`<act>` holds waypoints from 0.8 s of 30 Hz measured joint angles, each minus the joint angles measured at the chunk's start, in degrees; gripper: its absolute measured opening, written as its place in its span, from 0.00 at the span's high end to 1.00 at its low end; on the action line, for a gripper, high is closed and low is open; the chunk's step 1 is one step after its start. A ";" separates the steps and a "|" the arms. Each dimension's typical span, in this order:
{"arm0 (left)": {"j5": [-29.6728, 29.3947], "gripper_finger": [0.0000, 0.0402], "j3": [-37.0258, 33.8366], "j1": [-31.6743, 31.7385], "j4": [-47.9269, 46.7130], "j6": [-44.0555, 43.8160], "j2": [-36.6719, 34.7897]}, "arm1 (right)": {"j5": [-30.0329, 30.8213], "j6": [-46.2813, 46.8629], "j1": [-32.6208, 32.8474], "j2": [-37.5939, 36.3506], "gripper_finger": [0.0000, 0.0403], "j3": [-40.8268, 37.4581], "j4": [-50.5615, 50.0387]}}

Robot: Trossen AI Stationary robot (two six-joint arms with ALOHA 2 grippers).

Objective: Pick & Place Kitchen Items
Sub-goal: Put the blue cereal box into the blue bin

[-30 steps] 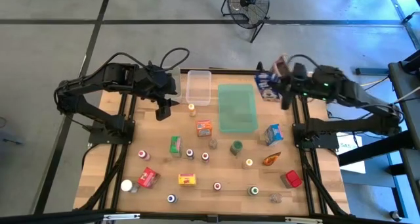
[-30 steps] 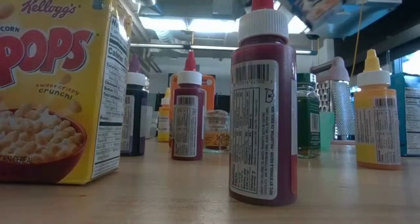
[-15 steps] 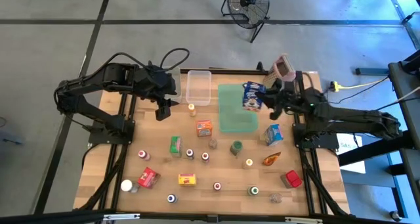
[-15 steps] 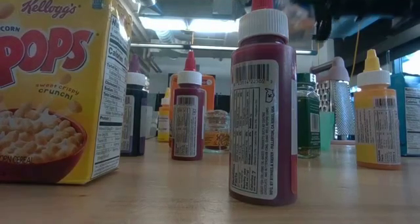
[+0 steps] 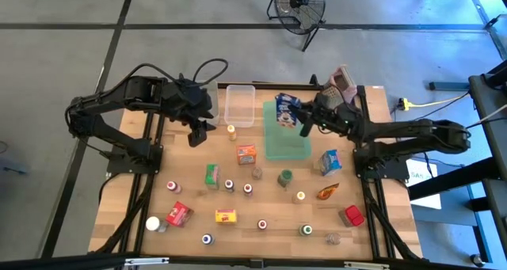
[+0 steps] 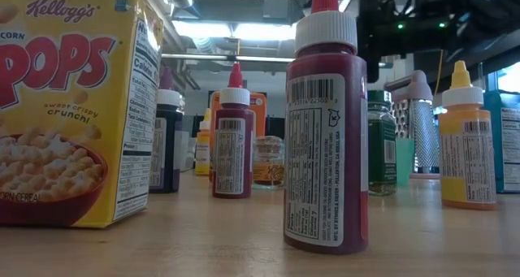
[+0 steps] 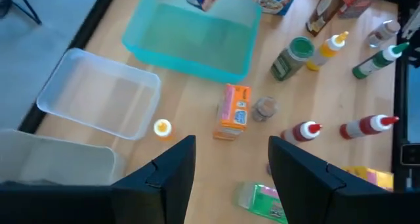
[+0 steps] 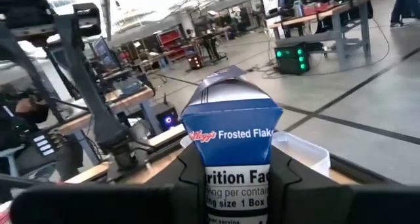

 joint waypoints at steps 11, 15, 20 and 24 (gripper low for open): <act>2.29 0.54 0.00 0.00 -2.11 -4.79 0.00 | 11.14 -4.51 -0.50 4.90 0.80 1.94 -1.46; 2.29 0.54 0.00 0.00 -2.35 -5.06 0.00 | 13.30 -1.89 -0.77 8.93 0.80 1.94 -0.74; 2.27 0.54 0.00 0.15 -2.35 -3.54 0.00 | 14.98 -0.20 -0.67 14.82 0.80 1.91 6.73; 2.27 0.54 0.00 0.90 -2.35 -2.66 0.02 | 18.00 0.02 0.06 18.60 0.80 1.89 10.46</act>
